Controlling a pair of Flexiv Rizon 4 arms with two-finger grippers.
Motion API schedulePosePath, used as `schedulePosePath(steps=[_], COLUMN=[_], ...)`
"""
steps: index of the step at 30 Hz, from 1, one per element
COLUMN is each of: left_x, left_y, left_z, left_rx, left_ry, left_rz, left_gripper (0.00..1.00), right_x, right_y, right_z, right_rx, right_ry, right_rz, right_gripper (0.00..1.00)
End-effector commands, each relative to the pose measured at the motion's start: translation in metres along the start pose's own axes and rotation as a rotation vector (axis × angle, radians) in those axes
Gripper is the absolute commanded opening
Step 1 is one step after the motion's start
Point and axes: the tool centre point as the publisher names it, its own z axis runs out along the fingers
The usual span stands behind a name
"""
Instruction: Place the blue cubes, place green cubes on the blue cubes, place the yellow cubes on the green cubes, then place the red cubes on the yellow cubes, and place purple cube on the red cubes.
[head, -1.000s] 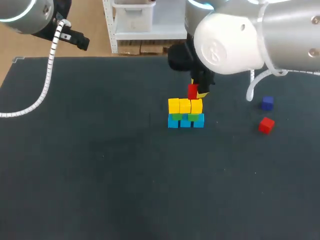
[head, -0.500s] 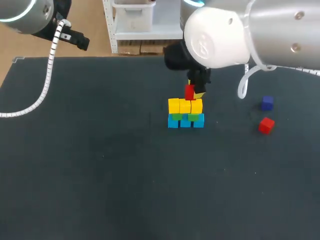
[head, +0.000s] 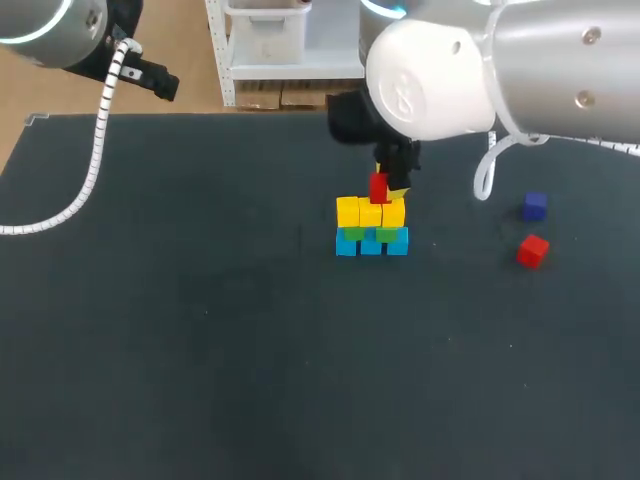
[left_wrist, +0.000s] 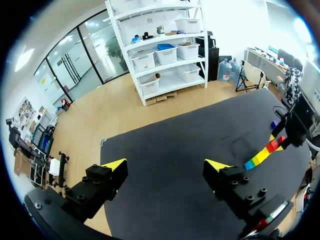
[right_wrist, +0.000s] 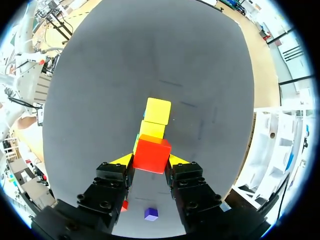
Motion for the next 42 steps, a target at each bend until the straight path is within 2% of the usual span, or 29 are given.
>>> schedulePosePath(steps=[1, 37, 42], left_x=[0.0004, 0.0004, 0.0004], left_y=[0.0007, 0.0007, 0.0007], left_z=[-0.0007, -0.0007, -0.0007], left_rx=[0.002, 0.002, 0.002], left_ry=[0.000, 0.000, 0.000], left_rz=[0.002, 0.002, 0.002], left_gripper=[1.00, 1.00, 1.00], right_x=[0.0011, 0.0028, 0.0028], right_y=[0.0012, 0.0053, 0.0053], right_z=[0.0024, 0.0095, 0.0094], right_rx=[-0.004, -0.019, -0.014], right_ry=[-0.002, 0.002, -0.001], right_rz=[0.001, 0.009, 0.007], right_gripper=[0.00, 0.02, 0.11])
